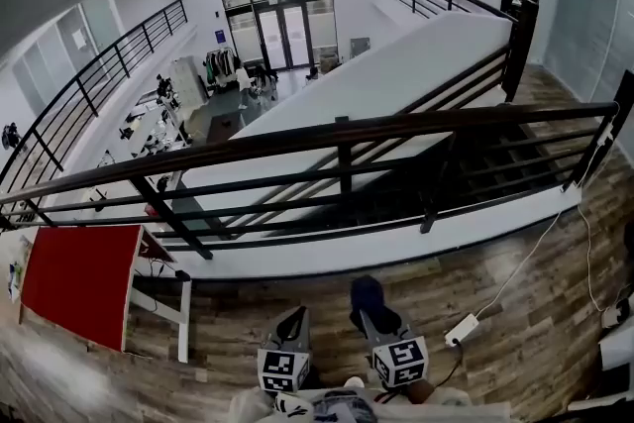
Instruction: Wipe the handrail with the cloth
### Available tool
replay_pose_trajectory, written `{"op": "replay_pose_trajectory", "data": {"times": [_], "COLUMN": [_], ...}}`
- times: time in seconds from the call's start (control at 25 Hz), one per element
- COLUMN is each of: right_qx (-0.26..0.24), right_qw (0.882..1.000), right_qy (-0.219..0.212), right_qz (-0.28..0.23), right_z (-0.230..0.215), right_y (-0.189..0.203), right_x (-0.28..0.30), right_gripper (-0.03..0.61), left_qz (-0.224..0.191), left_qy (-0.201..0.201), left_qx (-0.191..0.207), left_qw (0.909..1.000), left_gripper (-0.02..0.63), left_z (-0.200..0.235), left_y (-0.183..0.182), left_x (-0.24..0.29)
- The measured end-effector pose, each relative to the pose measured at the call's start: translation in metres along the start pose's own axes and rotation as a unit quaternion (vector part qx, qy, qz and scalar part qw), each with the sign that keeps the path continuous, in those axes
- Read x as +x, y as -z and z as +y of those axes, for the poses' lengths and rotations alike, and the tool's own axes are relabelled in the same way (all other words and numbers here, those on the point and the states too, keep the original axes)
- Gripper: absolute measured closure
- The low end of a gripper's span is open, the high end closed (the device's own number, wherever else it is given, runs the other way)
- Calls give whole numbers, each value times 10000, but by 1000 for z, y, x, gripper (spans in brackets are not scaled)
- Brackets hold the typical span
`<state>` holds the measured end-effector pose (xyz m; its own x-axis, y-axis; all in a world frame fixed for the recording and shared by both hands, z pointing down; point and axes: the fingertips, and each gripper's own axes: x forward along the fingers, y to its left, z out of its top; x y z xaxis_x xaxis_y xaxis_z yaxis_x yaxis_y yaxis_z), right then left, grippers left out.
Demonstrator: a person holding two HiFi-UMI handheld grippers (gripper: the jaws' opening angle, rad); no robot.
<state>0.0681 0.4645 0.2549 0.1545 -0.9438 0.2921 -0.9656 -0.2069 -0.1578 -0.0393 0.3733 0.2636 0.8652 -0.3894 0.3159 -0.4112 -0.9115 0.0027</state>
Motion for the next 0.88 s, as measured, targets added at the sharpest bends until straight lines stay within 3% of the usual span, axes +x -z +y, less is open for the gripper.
{"op": "replay_pose_trajectory", "data": {"times": [0.48, 0.88], "right_qx": [-19, -14], "right_qw": [9991, 9993], "right_qy": [425, 373], "right_qz": [-14, 88], "right_z": [-19, 11], "right_y": [-13, -36], "right_x": [39, 141], "right_gripper": [488, 488], "left_qz": [-109, -16], "left_qy": [392, 296], "left_qx": [30, -11], "left_qw": [9992, 9996], "left_gripper": [611, 611], "left_z": [28, 137], "left_y": [-11, -21], "left_x": [46, 84]}}
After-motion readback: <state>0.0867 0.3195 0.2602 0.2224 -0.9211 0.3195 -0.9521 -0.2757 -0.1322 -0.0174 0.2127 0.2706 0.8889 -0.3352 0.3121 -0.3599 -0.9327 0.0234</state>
